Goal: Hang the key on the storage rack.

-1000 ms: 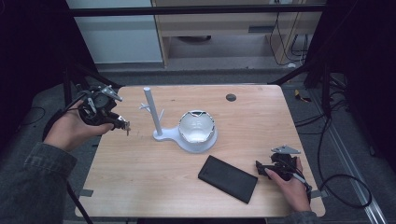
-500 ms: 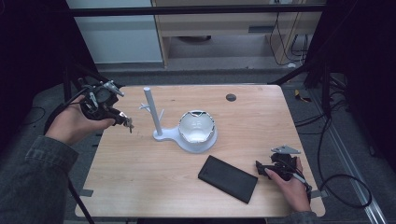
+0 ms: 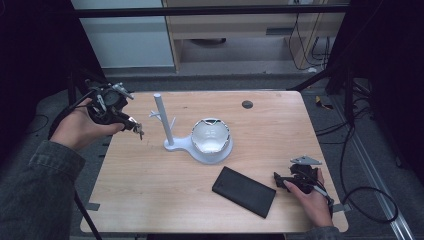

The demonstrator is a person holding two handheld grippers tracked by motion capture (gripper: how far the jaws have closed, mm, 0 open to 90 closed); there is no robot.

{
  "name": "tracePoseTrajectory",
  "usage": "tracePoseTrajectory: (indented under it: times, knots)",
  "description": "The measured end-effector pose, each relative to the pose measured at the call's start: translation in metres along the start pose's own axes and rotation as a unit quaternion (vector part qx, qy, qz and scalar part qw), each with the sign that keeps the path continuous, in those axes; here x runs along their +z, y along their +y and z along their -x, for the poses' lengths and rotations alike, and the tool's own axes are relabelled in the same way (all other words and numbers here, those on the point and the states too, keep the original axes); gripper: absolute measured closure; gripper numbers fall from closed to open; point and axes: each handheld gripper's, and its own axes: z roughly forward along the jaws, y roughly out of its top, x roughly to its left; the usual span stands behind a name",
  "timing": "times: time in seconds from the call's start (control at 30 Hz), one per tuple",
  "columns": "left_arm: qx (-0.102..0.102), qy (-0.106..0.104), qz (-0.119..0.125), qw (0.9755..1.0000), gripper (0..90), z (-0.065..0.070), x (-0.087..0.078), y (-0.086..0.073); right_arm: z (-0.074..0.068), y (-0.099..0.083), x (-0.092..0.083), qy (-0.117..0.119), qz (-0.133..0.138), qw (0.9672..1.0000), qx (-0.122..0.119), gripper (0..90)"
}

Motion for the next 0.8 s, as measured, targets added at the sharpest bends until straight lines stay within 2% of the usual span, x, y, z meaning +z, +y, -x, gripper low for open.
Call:
tracePoseTrajectory:
  times: [0.8]
  knots:
    - [0.002,0.004,-0.004,1.0,67.5,-0.002,0.006,0.014,0.0,0.0,0.0,0.0,-0.001,1.0,-0.003,0.5]
